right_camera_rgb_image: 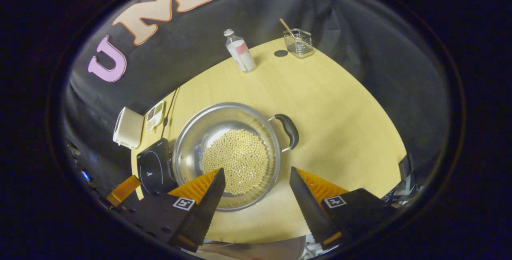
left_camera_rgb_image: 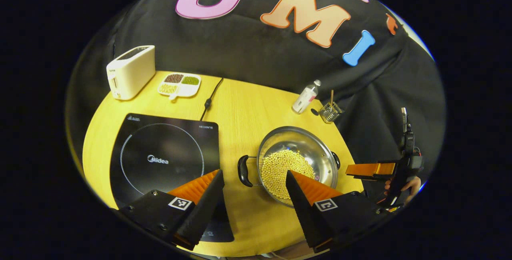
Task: First push the handle of the pot to place it horizontally, then grasp the pot with both hands and set it on the induction cooktop.
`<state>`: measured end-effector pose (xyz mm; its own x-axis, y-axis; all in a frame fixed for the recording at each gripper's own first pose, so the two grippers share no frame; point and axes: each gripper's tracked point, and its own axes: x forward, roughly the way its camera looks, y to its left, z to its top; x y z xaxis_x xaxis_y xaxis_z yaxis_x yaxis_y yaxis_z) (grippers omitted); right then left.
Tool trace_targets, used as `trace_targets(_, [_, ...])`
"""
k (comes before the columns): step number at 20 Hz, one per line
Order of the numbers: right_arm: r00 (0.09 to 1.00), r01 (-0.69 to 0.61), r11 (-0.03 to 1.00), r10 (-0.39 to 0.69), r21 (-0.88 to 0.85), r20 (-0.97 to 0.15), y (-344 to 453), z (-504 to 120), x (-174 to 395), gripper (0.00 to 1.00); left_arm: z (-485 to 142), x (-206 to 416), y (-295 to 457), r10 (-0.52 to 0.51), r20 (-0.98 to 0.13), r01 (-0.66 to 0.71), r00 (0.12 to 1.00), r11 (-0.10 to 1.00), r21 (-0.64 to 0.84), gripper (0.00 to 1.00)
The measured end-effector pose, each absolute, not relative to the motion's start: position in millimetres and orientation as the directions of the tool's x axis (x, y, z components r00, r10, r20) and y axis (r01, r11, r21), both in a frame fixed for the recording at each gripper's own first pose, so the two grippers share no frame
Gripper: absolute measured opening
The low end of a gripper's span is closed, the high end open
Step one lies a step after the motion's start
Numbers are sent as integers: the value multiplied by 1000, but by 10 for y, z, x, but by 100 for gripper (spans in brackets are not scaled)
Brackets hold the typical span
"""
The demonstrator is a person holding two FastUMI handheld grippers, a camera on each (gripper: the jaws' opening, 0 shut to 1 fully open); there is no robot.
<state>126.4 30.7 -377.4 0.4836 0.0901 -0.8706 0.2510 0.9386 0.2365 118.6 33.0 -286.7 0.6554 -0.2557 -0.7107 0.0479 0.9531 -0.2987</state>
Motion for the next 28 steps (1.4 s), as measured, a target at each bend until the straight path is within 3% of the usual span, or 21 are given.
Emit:
trace_targets(6, [400,188,945,175,267,-900,-34,-4117,1644,100,-3343,1321,262,-181,-826,-102,534,956,-275,96])
trace_targets(7, [381,180,945,189,273,-905,-76,-4191,1680,94,-3401,1328,257,-177,-840,-118,513,955,-274,96])
trace_targets(9, [332,171,935,243,312,-911,-125,-4302,1705,94,-3494,1345,298,-156,-865,-151,476,955,-256,96])
trace_targets(14, [241,144,902,367,407,-898,-22,-4553,1811,93,-3715,1415,293,-141,-902,-166,409,960,-225,96])
trace_targets(15, [230,139,898,380,417,-896,-10,-4601,1833,100,-3753,1423,285,-139,-909,-166,394,961,-219,96])
trace_targets(16, [218,135,895,392,426,-894,4,-4650,1840,93,-3807,1424,275,-139,-916,-167,376,963,-214,96])
trace_targets(19, [177,139,889,410,435,-895,31,-4788,1866,93,-3941,1464,234,-135,-933,-164,334,966,-199,96])
trace_targets(20, [163,139,889,414,436,-896,44,-4833,1858,100,-3984,1483,205,-137,-935,-165,328,966,-199,96])
trace_targets(21, [149,135,887,422,442,-894,71,-4867,1857,90,-4017,1499,157,-146,-936,-167,320,964,-207,96])
trace_targets(25, [108,121,883,443,454,-890,203,-4975,1858,88,-4177,1534,102,-145,-948,-173,283,964,-200,94])
trace_targets(27, [87,123,876,458,465,-885,284,-5015,1851,64,-4232,1532,135,-133,-956,-192,262,964,-186,90])
trace_targets(28, [77,113,882,452,458,-889,299,-5046,1842,63,-4276,1519,172,-118,-961,-209,251,962,-173,87])
